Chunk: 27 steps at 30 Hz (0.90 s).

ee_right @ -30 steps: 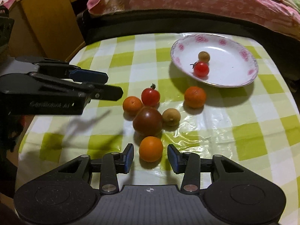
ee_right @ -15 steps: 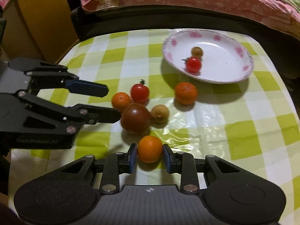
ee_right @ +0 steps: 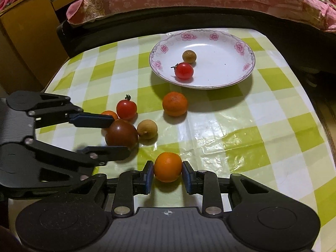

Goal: Organize fruits
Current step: 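Close the right tool on an orange tangerine while the left tool grasps the dark brown tomato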

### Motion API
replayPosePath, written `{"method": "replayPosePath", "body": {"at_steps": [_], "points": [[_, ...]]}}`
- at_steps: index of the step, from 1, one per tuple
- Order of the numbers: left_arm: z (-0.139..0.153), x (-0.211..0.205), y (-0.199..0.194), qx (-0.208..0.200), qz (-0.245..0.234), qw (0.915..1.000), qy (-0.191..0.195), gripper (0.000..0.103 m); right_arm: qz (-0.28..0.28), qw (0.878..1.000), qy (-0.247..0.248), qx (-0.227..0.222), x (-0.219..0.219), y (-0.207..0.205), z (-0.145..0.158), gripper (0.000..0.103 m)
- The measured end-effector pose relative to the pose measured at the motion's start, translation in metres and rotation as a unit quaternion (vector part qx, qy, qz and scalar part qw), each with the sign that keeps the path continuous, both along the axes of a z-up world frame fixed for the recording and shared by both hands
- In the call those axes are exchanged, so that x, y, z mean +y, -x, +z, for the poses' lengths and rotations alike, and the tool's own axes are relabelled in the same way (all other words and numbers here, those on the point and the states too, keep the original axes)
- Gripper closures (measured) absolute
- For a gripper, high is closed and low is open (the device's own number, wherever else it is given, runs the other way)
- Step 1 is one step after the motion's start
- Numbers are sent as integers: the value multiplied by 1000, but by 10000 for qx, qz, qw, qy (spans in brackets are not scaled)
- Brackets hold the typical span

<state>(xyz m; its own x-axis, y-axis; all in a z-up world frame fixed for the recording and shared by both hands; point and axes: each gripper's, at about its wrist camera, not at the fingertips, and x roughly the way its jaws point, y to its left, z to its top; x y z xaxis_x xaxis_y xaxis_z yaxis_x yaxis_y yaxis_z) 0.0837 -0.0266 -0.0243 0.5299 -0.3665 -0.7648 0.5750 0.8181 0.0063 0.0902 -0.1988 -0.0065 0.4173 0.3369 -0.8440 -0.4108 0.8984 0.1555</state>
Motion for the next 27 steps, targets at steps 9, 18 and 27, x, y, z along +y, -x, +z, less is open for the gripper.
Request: {"method": "replayPosePath", "body": {"at_steps": [9, 18, 27], "points": [[-1, -5, 3, -187, 41, 9995, -266, 58, -41, 10000, -8, 55, -6, -4, -1, 78], [2, 4, 20, 83, 37, 10000, -31, 58, -8, 10000, -35, 20, -7, -3, 2, 77], [-1, -2, 26, -127, -115, 9996, -240, 57, 169, 9996, 189, -76, 3, 0, -4, 77]]}}
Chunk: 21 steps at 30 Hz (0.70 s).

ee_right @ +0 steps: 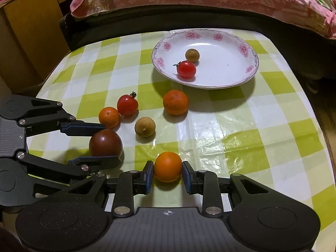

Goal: Organize fruits
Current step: 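Close the right tool on an orange tangerine while the left tool grasps the dark brown tomato, then carry the tangerine and dark brown tomato over the white plate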

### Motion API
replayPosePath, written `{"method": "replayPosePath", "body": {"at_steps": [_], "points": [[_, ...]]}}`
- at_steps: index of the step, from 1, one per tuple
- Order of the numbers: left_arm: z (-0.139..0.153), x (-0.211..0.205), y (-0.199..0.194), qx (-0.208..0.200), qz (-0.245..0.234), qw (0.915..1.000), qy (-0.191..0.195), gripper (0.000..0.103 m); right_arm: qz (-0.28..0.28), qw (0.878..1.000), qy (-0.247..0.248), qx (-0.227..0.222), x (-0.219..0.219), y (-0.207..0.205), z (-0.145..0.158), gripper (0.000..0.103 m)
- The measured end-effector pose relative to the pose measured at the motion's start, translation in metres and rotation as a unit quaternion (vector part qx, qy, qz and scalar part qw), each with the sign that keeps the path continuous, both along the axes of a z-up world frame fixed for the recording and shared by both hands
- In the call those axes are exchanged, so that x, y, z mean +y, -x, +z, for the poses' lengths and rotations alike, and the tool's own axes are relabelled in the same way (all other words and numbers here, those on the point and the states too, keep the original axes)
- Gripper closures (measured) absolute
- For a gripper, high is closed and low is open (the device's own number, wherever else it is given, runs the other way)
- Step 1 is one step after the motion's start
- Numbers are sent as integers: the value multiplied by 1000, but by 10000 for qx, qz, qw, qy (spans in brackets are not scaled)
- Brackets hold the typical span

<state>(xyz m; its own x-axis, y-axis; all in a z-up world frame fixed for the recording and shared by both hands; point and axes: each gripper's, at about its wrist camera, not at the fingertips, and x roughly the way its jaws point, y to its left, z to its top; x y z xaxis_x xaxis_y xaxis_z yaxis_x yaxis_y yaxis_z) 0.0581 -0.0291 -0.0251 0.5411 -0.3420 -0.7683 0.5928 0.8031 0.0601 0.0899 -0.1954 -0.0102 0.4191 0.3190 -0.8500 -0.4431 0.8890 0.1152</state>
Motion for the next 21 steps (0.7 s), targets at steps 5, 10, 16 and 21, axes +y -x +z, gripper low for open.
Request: {"method": "replayPosePath", "body": {"at_steps": [5, 10, 16, 21], "points": [[-10, 1, -4, 160, 140, 9997, -78, 56, 26, 10000, 7, -16, 1, -1, -1, 77], [-10, 3, -7, 286, 244, 9993, 72, 57, 23, 10000, 8, -18, 1, -1, -1, 77], [-7, 6, -9, 359, 303, 9987, 176, 58, 17, 10000, 4, -18, 0, -1, -1, 78], [1, 4, -13, 294, 322, 9987, 277, 58, -19, 10000, 1, -62, -1, 0, 2, 78]]}}
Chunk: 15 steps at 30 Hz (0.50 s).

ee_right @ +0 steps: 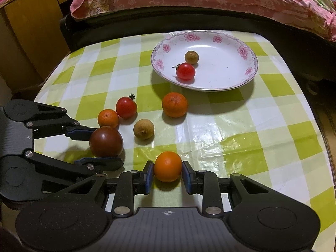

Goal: Organize fruits
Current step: 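Carry the tangerine and dark brown tomato over the white plate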

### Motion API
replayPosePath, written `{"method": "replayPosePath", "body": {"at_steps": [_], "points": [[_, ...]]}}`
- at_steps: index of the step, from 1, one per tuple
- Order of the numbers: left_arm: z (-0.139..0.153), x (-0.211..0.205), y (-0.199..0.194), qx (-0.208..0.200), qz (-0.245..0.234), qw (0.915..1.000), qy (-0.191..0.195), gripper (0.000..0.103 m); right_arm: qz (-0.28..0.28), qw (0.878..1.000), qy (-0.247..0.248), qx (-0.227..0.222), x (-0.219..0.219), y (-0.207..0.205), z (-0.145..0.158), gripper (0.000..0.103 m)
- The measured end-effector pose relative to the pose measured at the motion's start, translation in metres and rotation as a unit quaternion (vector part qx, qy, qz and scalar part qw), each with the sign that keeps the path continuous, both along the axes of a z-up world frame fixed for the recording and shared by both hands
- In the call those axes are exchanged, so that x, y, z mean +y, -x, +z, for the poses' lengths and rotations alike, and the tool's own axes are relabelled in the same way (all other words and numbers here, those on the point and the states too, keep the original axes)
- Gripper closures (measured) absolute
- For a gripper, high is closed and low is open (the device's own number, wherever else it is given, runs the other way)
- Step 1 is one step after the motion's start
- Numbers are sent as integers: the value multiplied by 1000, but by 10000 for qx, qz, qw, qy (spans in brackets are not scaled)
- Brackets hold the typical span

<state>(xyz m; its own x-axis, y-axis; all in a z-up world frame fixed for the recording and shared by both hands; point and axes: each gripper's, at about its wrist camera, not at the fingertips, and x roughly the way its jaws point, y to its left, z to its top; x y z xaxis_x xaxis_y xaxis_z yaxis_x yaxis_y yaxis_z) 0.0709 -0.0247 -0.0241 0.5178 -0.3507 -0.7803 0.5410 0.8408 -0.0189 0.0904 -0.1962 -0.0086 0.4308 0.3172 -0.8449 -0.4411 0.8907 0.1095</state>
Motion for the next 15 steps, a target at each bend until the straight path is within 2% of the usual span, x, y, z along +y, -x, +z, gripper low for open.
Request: {"method": "replayPosePath", "body": {"at_steps": [15], "points": [[28, -13, -36, -446, 219, 9987, 83, 58, -286, 9986, -260, -352, -6, -17, 22, 78]]}}
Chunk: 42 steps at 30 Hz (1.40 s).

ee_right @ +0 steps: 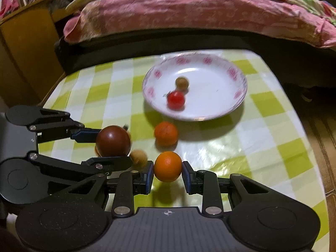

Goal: Organize fruits
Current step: 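Carry the tangerine and dark brown tomato over the white plate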

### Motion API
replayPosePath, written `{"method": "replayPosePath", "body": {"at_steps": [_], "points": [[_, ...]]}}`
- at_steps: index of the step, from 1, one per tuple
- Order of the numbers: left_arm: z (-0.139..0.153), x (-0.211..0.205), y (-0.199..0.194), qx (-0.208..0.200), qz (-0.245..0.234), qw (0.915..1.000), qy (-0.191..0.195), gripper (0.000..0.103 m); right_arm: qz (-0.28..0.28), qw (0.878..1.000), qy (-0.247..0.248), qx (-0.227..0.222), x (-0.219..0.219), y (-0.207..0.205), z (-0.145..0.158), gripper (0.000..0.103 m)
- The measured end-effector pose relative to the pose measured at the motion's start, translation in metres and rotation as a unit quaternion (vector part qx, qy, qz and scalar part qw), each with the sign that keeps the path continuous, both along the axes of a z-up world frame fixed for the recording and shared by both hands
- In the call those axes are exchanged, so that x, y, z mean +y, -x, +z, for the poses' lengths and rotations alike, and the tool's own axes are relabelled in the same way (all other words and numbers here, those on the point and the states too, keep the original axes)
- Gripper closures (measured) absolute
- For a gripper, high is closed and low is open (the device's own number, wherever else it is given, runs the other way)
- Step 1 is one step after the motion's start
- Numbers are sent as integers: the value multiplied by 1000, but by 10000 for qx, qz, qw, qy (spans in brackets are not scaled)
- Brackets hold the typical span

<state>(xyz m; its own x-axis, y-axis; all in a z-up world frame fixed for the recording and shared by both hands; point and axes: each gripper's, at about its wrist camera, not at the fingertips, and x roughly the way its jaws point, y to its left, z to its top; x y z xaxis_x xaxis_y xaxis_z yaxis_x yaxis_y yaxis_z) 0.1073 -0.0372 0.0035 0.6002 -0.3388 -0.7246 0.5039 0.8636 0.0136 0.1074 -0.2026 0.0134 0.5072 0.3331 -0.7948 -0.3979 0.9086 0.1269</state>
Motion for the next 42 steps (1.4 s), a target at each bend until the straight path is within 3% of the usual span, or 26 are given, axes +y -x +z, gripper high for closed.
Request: {"method": "replayPosePath", "body": {"at_steps": [10, 17, 30, 42], "points": [[3, -16, -36, -267, 159, 9995, -90, 58, -272, 9988, -190, -355, 0, -41, 13, 77], [-4, -16, -56, -286, 391, 9987, -170, 58, -372, 9980, 40, -507, -1, -62, 8, 77], [-16, -15, -82, -273, 629, 9973, -279, 58, -497, 9974, 233, -461, -8, -100, -11, 77], [-16, -16, -83, -282, 683, 9969, -264, 57, -457, 9980, 230, -364, -6, -109, -18, 77]]}}
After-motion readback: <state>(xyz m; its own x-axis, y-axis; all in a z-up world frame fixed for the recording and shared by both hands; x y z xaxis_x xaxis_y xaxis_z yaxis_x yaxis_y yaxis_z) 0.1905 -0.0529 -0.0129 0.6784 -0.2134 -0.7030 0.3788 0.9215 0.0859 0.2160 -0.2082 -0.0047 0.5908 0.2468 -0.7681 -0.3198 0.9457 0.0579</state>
